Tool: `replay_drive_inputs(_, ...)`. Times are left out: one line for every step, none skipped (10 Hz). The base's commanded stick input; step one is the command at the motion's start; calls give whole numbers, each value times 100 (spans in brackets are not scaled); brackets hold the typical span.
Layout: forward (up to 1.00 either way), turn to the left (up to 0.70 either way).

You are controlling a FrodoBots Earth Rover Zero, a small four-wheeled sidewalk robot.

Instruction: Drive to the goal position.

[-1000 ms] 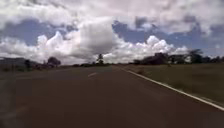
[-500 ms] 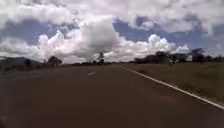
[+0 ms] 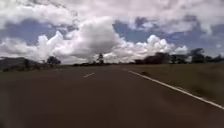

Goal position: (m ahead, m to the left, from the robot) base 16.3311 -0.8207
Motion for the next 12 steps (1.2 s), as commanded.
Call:
replay_drive_inputs(100,-9)
replay_drive_inputs(100,-30)
replay_drive_inputs(100,-37)
replay_drive_inputs(100,-32)
replay_drive_inputs(100,-21)
replay_drive_inputs(100,-6)
replay_drive_inputs(100,0)
replay_drive_inputs(100,0)
replay_drive_inputs(100,0)
replay_drive_inputs(100,0)
replay_drive_inputs(100,0)
replay_drive_inputs(100,0)
